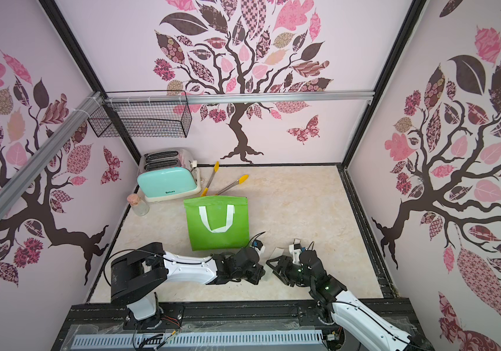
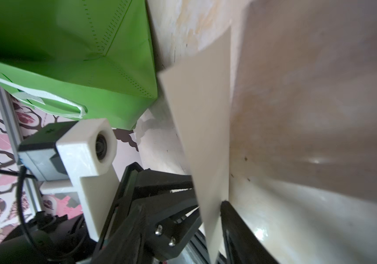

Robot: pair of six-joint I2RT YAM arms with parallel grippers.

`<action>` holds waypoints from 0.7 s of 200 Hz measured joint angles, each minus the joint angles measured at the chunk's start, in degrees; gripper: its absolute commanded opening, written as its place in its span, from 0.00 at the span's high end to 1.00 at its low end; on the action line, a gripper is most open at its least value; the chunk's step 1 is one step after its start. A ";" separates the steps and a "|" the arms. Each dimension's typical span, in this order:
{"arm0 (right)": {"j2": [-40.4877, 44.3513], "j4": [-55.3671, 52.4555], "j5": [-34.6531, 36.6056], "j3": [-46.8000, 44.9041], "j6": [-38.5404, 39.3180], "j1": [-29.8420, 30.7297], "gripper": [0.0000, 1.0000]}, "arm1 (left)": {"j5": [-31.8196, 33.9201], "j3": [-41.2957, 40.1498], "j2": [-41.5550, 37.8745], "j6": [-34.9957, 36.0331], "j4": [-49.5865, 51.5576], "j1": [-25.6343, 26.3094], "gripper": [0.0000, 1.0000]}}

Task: Staple the receipts to the bags
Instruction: Pick up the receipt from the center of the board.

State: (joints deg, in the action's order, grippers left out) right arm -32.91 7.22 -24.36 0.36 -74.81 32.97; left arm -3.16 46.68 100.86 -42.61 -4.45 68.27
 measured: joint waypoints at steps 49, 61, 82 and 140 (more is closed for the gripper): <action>-14.47 0.22 2.84 2.45 6.19 -0.09 0.91 | -0.17 0.00 -0.07 0.17 0.15 0.02 0.88; -16.61 -0.87 3.56 3.67 7.85 -0.09 1.00 | -0.15 0.00 -0.15 0.20 0.33 0.02 0.87; -16.50 -3.54 4.37 5.62 10.73 -0.09 1.00 | 0.46 0.00 -1.40 0.50 2.51 0.04 0.76; -7.91 -11.32 5.64 13.79 19.61 -0.09 1.00 | 5.86 0.20 -20.20 -0.22 14.88 -4.85 0.30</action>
State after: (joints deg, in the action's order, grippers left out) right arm -40.82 -4.10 -18.72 14.15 -55.20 32.88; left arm 2.70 46.87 80.66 -42.83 10.44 63.42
